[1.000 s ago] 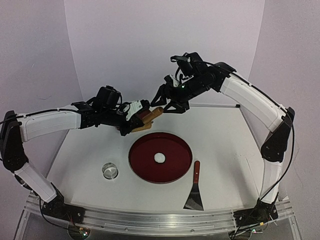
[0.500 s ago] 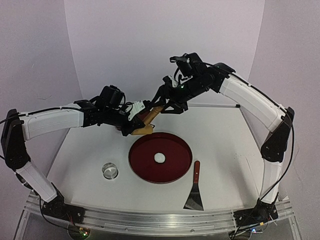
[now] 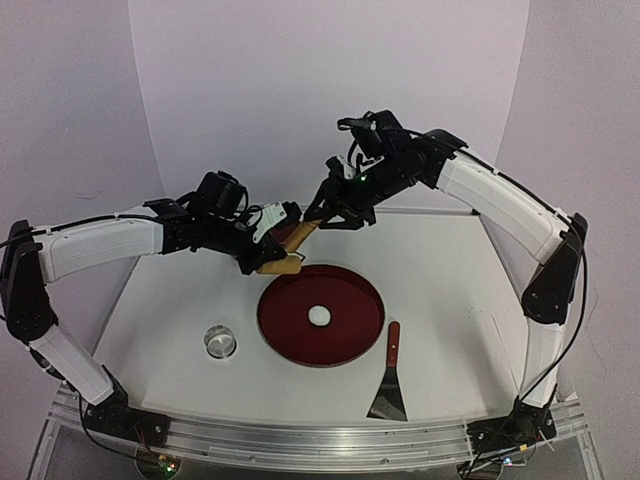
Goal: Roll out the dumpling wrappers from the dough
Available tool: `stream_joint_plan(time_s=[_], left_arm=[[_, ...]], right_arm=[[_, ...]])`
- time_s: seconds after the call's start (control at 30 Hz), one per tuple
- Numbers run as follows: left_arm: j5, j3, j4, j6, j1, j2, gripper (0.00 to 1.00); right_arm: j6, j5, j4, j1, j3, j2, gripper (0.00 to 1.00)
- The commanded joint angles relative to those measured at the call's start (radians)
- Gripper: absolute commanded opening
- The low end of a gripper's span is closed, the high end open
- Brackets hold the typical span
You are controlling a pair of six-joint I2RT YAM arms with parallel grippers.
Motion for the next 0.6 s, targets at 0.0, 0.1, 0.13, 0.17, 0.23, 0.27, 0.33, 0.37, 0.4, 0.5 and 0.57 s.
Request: stream_joint_plan(time_s=[0.0, 0.1, 0.13, 0.17, 0.23, 0.27, 0.33, 0.37, 0.4, 0.5, 0.57], left_arm=[[0.029, 0.013, 0.054, -0.008, -0.009, -0.112, 0.0], [0.037, 0.024, 0.034, 0.0, -0.009, -0.129, 0.0], [0.044, 0.035, 0.022, 0.002, -0.01, -0.13, 0.0], [0.052, 0.048, 0.009, 0.006, -0.012, -0.128, 0.0], [0.057, 0.067, -0.016, 0.016, -0.015, -0.12, 0.0], [0.058, 0.075, -0.023, 0.019, -0.016, -0.117, 0.0], [0.058, 0.079, -0.017, 0.021, -0.018, -0.115, 0.0], [0.056, 0.081, -0.016, 0.024, -0.019, -0.113, 0.0], [0.054, 0.085, -0.015, 0.027, -0.02, -0.111, 0.0], [0.036, 0.103, -0.033, 0.046, -0.021, -0.103, 0.0], [0.015, 0.115, -0.051, 0.062, -0.021, -0.097, 0.0]], right_arm=[[-0.015, 0.033, 0.004, -0.002, -0.026, -0.021, 0.38], [-0.012, 0.028, 0.002, -0.005, -0.04, -0.018, 0.38], [-0.012, 0.021, 0.003, -0.006, -0.04, -0.012, 0.38], [-0.011, 0.011, 0.003, -0.005, -0.037, -0.003, 0.38], [-0.01, 0.0, 0.004, -0.005, -0.024, 0.013, 0.38], [-0.01, -0.005, 0.004, -0.006, -0.017, 0.022, 0.38], [-0.009, -0.022, 0.004, -0.005, 0.004, 0.04, 0.39], [-0.009, -0.038, 0.004, -0.005, 0.012, 0.05, 0.4], [-0.009, -0.052, 0.004, -0.006, 0.02, 0.058, 0.41], [-0.006, -0.09, 0.001, -0.005, 0.021, 0.074, 0.43], [-0.008, -0.104, -0.001, -0.006, 0.003, 0.072, 0.46]])
